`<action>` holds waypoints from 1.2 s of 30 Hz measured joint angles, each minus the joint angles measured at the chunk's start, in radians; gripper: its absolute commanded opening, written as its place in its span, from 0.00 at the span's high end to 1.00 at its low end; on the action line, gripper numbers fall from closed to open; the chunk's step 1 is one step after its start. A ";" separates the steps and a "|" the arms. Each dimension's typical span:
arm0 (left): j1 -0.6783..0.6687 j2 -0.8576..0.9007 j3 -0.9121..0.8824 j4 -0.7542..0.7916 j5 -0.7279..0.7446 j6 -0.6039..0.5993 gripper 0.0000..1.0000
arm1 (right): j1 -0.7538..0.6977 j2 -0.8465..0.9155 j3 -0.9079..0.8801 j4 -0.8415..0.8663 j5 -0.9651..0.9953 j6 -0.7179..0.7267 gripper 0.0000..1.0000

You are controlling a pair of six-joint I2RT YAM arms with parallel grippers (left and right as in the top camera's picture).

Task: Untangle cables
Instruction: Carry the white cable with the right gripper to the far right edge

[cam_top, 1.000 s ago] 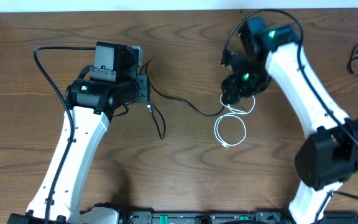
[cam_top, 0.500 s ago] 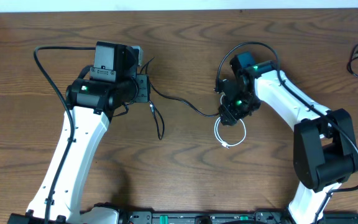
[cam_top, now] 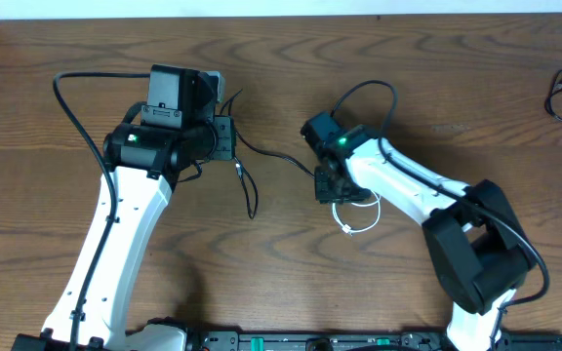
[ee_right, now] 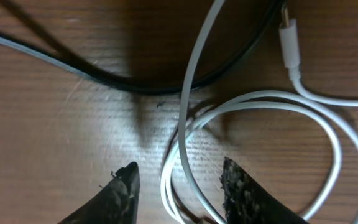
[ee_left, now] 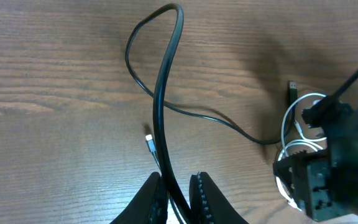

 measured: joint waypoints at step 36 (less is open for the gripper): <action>0.000 0.000 0.000 0.002 0.002 0.003 0.70 | -0.835 -0.420 0.236 -0.217 0.020 -0.267 0.99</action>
